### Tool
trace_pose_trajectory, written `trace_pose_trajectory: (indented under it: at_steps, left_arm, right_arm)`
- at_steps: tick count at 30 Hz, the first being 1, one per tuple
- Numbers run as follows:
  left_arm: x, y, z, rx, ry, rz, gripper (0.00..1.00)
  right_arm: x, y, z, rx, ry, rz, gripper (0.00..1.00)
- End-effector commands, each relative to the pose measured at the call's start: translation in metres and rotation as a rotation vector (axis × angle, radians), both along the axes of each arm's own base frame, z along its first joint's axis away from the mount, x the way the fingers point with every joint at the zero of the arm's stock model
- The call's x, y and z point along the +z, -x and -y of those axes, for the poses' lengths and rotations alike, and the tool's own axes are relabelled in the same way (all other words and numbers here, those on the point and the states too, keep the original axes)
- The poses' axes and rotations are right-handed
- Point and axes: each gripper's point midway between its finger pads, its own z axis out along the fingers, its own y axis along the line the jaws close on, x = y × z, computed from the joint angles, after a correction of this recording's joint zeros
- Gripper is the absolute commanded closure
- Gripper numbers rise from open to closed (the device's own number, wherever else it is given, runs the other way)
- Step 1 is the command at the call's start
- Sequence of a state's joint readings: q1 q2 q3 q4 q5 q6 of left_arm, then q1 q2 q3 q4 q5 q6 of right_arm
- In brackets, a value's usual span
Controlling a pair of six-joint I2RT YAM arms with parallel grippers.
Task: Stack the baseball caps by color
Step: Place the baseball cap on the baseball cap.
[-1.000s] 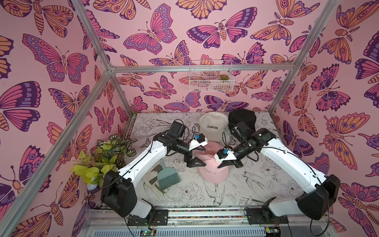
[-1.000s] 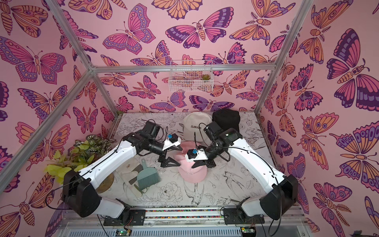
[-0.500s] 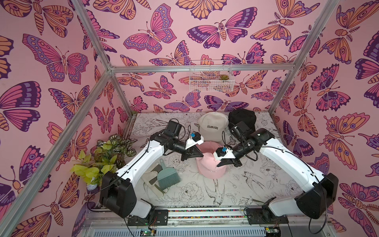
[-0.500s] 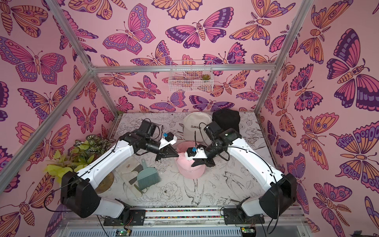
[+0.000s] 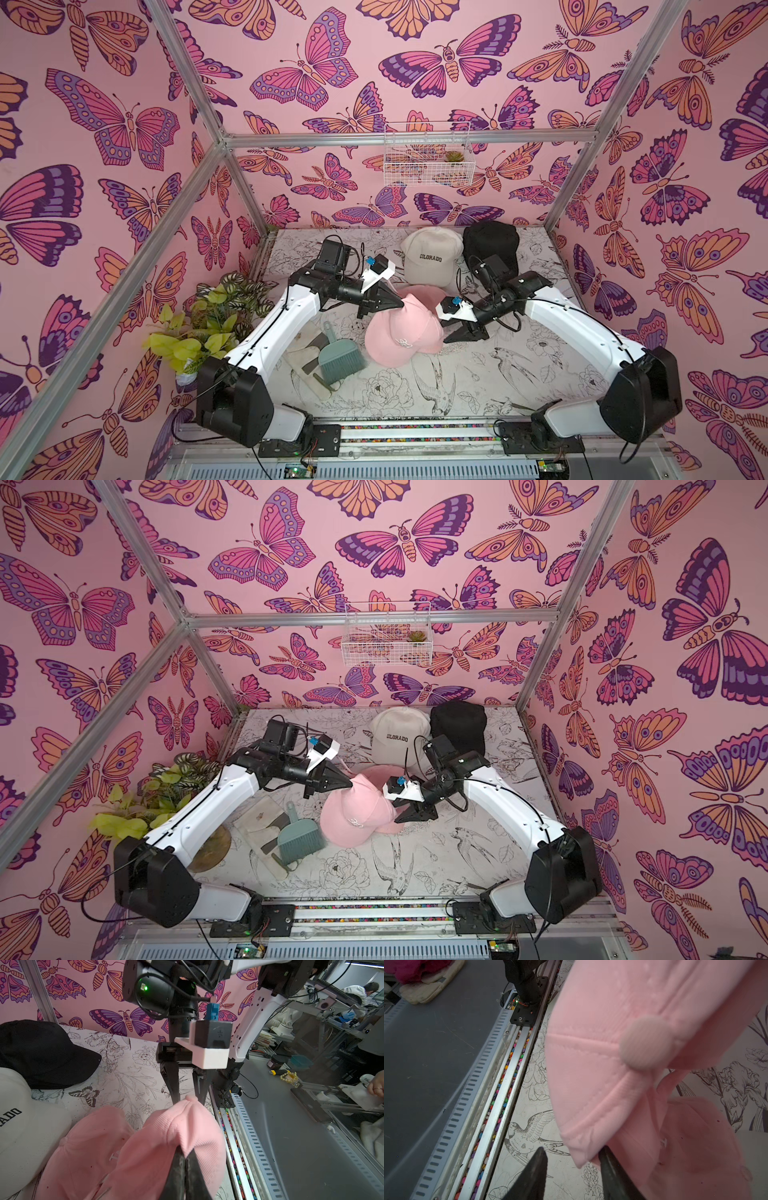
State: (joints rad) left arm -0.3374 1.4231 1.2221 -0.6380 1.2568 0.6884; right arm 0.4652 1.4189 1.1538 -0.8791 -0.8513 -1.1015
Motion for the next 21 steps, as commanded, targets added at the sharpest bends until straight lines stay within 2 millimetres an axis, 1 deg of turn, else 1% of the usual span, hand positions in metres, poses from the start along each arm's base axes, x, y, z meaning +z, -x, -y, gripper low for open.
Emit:
trace_pose_trajectory:
  at_steps: [1, 5, 7, 9, 11, 12, 13, 14, 15, 18, 20, 21]
  left_arm:
    - [0.012, 0.004, -0.002, -0.020, 0.055, -0.011, 1.00]
    - [0.010, -0.001, -0.002, -0.013, 0.054, -0.036, 1.00]
    - [0.010, -0.001, -0.002, -0.015, 0.057, -0.039, 1.00]
    - [0.009, -0.002, -0.002, -0.013, 0.057, -0.037, 1.00]
    - [0.009, -0.004, -0.002, -0.010, 0.057, -0.040, 1.00]
    - [0.008, -0.004, -0.002, -0.008, 0.056, -0.043, 1.00]
    - [0.006, -0.006, -0.002, -0.003, 0.053, -0.047, 1.00]
    - [0.003, -0.008, -0.002, 0.004, 0.045, -0.053, 1.00]
    - [-0.001, -0.012, -0.001, 0.018, 0.034, -0.065, 1.00]
    - [-0.016, -0.031, 0.002, 0.082, -0.006, -0.116, 1.00]
    - [-0.030, -0.050, 0.004, 0.161, -0.048, -0.158, 1.00]
    - [-0.038, -0.059, 0.005, 0.202, -0.070, -0.174, 1.00]
  right_arm:
    - [0.012, -0.005, -0.005, -0.002, -0.061, 0.045, 0.54]
    - [0.006, -0.006, -0.008, -0.006, -0.082, 0.027, 0.54]
    - [0.002, -0.013, -0.011, -0.035, -0.094, 0.037, 0.52]
    - [-0.001, -0.019, -0.013, -0.058, -0.110, 0.065, 0.53]
    - [-0.001, -0.019, -0.013, -0.059, -0.112, 0.069, 0.59]
    - [-0.001, -0.016, -0.012, -0.048, -0.105, 0.057, 0.67]
    - [0.000, -0.012, -0.010, -0.030, -0.095, 0.039, 0.80]
    - [0.000, -0.005, -0.008, -0.015, -0.080, 0.010, 0.97]
    - [0.000, -0.002, -0.006, -0.005, -0.065, -0.006, 1.00]
    - [0.003, 0.005, 0.000, 0.001, -0.046, -0.058, 1.00]
    - [0.004, 0.000, 0.006, -0.037, -0.037, -0.070, 1.00]
    - [0.004, -0.006, 0.011, -0.064, -0.030, -0.063, 1.00]
